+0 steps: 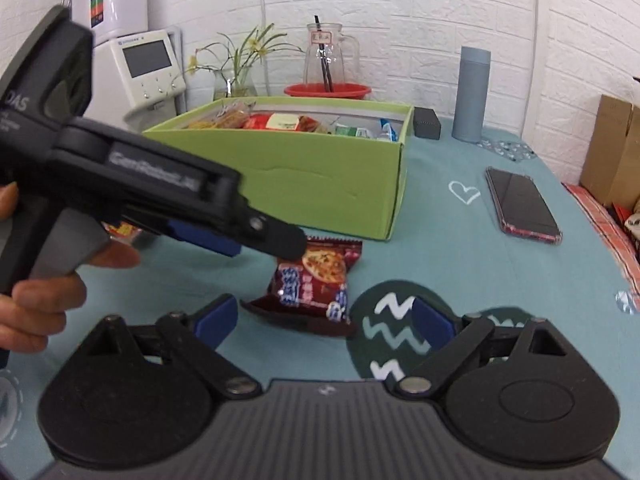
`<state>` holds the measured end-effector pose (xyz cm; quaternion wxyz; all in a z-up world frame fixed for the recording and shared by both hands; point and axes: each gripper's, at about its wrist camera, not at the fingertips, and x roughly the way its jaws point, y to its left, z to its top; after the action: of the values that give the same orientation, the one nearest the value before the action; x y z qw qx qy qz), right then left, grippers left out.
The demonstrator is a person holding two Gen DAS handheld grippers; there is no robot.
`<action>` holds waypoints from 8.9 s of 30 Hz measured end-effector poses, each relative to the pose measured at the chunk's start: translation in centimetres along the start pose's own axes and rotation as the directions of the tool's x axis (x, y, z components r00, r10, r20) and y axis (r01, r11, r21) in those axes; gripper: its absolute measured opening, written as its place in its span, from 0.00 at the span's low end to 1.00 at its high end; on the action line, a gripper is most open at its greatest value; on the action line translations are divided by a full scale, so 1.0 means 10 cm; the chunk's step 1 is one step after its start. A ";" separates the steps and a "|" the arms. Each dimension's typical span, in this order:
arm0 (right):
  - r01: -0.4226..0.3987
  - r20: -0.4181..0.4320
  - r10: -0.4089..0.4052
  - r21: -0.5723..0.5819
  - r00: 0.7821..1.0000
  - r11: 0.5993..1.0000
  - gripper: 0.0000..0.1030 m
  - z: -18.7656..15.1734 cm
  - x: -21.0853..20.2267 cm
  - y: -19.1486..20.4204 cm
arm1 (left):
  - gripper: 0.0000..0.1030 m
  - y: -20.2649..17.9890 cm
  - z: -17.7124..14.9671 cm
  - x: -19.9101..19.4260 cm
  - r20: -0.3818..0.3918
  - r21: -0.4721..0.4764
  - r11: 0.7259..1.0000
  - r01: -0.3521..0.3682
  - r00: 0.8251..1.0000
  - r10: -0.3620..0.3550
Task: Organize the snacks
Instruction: 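Grasp the brown chocolate cookie pack with the left gripper, then lower the chocolate cookie pack into the green box and open the left gripper, then move the left gripper to the yellow bread pack and grasp it, then drop the yellow bread pack into the green box from the left gripper, then grasp the red-labelled dried-fruit bag with the left gripper, then lower the dried-fruit bag into the green box and open the left gripper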
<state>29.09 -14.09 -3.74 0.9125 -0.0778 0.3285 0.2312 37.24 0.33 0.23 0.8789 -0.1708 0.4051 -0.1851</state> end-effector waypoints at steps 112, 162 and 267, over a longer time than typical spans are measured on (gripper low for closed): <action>-0.459 -0.122 0.443 -0.179 0.888 0.870 0.90 0.29 0.78 1.80 | 0.76 1.84 -0.70 -1.64 0.190 -0.263 0.944 -0.198 0.949 0.252; -0.212 0.117 0.255 -0.290 0.960 0.933 0.73 0.96 0.52 0.68 | 0.22 0.50 0.37 -1.26 0.282 0.098 0.984 -0.147 0.952 0.114; -0.178 0.020 0.183 -0.152 0.983 0.972 0.73 -0.04 -0.12 0.67 | 0.31 0.09 -0.73 -1.05 0.133 0.017 0.996 -0.084 0.988 0.081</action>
<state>24.87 -8.74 -3.26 0.8848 -0.1119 0.3003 0.3384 25.47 4.84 2.18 0.9125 -0.1560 0.3506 -0.1414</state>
